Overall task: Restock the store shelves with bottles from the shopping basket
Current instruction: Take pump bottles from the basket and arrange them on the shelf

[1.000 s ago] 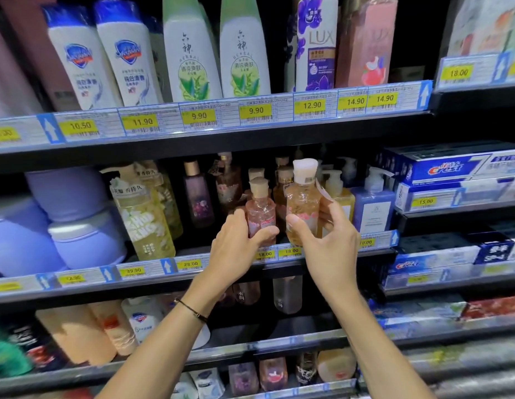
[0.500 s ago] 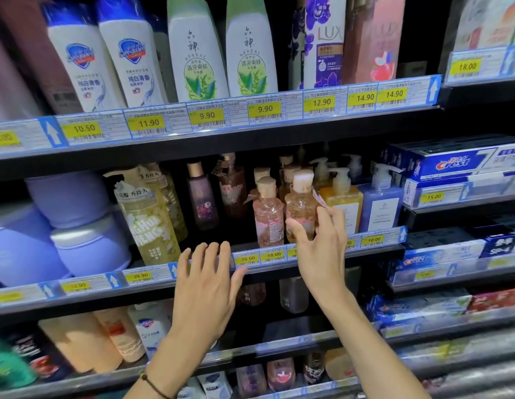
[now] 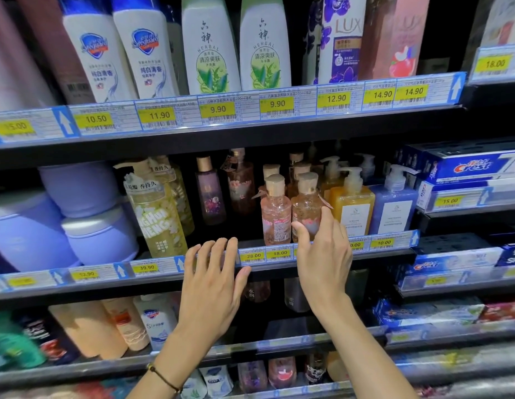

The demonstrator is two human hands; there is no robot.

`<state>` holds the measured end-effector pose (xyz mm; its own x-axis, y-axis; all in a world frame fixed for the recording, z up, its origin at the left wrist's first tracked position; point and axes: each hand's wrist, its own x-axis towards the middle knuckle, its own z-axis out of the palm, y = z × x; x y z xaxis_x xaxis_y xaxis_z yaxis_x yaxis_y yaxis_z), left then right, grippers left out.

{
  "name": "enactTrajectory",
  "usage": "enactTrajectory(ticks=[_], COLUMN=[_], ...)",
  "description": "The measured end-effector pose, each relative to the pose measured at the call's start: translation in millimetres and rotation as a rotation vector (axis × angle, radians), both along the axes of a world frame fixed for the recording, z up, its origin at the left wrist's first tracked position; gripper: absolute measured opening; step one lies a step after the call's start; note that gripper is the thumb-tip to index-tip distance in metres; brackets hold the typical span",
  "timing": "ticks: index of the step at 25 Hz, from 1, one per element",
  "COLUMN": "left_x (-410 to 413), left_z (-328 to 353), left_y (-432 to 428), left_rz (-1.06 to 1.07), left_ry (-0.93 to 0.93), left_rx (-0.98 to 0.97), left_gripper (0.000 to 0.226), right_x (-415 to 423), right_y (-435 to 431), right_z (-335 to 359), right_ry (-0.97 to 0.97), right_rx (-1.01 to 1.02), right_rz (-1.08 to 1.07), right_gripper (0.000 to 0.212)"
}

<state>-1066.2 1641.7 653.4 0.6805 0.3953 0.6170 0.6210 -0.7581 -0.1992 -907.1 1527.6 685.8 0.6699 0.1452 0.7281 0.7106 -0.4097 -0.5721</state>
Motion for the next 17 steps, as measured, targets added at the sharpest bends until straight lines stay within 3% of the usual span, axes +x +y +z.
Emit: enactTrajectory(ticks=[7, 11, 14, 17], left_x=[0, 1, -11, -62], left_z=[0, 5, 12, 0], left_y=[-2, -5, -8, -8], left_rz=[0.012, 0.023, -0.018, 0.036], left_ry=[-0.004, 0.001, -0.014, -0.087], left_rx=[0.002, -0.019, -0.055, -0.074], left_gripper=[0.057, 0.058, 0.058, 0.055], right_x=[3, -12, -36, -69], right_y=[-5, -24, -25, -7], right_z=[-7, -20, -34, -54], right_ry=[-0.047, -0.212, -0.339, -0.336], right_rx=[0.006, 0.087, 0.048, -0.083], right_rz=[0.047, 0.08, 0.206, 0.459], right_gripper=[0.06, 0.041, 0.035, 0.038])
